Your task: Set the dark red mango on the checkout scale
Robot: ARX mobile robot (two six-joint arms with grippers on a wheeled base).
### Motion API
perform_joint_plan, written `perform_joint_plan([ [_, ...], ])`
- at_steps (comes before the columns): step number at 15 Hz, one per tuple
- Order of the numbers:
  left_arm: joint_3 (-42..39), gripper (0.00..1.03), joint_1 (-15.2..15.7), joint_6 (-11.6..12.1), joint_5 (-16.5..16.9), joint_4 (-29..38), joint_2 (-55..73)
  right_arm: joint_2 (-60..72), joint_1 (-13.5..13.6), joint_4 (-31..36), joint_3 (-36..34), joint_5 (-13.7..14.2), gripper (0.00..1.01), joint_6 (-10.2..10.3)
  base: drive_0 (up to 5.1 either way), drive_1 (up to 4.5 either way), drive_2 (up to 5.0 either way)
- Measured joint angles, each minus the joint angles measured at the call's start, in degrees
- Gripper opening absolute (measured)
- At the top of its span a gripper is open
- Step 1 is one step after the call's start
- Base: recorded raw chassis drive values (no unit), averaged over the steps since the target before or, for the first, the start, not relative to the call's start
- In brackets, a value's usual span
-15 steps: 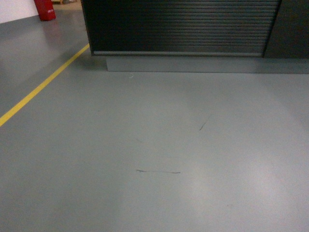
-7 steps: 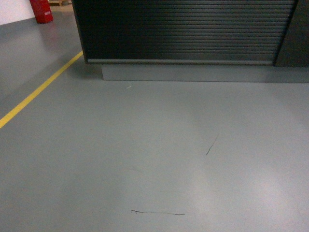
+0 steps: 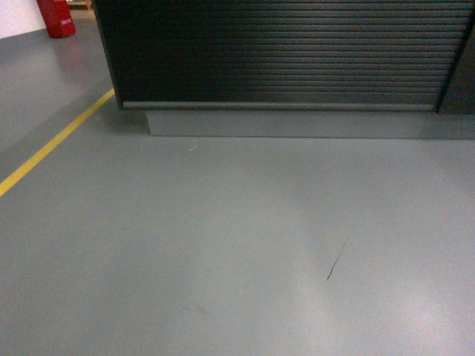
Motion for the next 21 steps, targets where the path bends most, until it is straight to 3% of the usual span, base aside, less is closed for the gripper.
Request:
perform_joint_plan([
  [21, 0.0, 0.98, 0.0, 0.0, 0.0, 0.0, 0.0, 0.0, 0.0, -0.1, 0.0, 0.0, 0.98, 0.0, 0.0, 4.23, -4.3],
])
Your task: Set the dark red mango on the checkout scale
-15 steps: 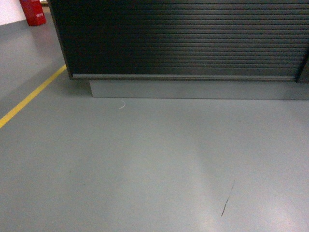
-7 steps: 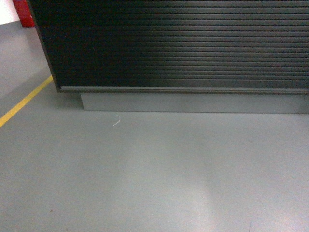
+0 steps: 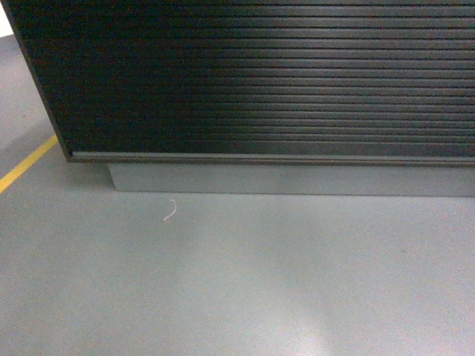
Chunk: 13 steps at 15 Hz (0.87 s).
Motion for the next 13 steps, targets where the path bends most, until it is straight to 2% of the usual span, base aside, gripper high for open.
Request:
perform_joint_plan([
  [13, 0.0, 0.98, 0.0, 0.0, 0.0, 0.1, 0.0, 0.0, 0.0, 0.0, 0.0, 0.0, 0.98, 0.0, 0.0, 4.26, -4.2],
])
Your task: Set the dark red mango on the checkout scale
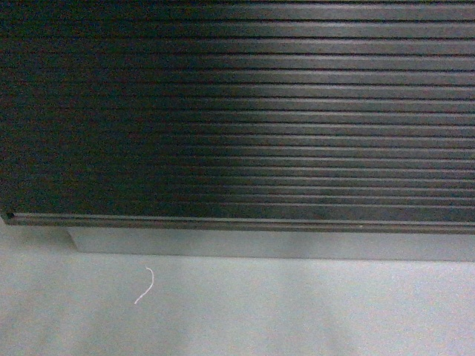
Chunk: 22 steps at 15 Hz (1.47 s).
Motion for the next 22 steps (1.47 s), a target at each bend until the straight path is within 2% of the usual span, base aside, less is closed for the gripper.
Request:
perform_joint_plan([
  [6, 0.0, 0.98, 0.0, 0.0, 0.0, -0.2, 0.0, 0.0, 0.0, 0.0, 0.0, 0.0, 0.98, 0.0, 0.0, 4.19, -4.2],
  [22, 0.0, 0.98, 0.0, 0.0, 0.0, -0.1, 0.0, 0.0, 0.0, 0.1, 0.0, 0.0, 0.98, 0.0, 0.0, 0.22, -0.2],
])
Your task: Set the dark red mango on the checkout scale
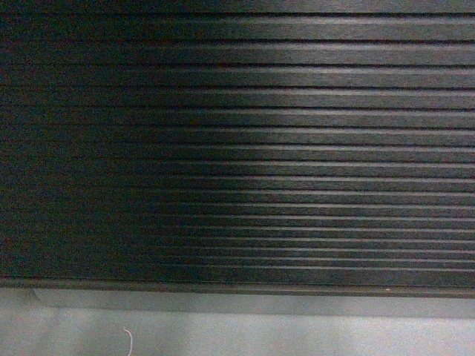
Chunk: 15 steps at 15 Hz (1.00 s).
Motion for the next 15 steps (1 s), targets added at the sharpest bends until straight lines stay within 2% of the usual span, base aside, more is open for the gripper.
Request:
perform_joint_plan([
  [4, 0.0, 0.98, 0.0, 0.0, 0.0, 0.0, 0.0, 0.0, 0.0, 0.0, 0.0, 0.0, 0.98, 0.0, 0.0, 1.44, -1.4],
  [15, 0.0, 0.98, 0.0, 0.0, 0.0, 0.0, 0.0, 0.0, 0.0, 0.0, 0.0, 0.0, 0.98, 0.0, 0.0, 0.00, 0.0],
])
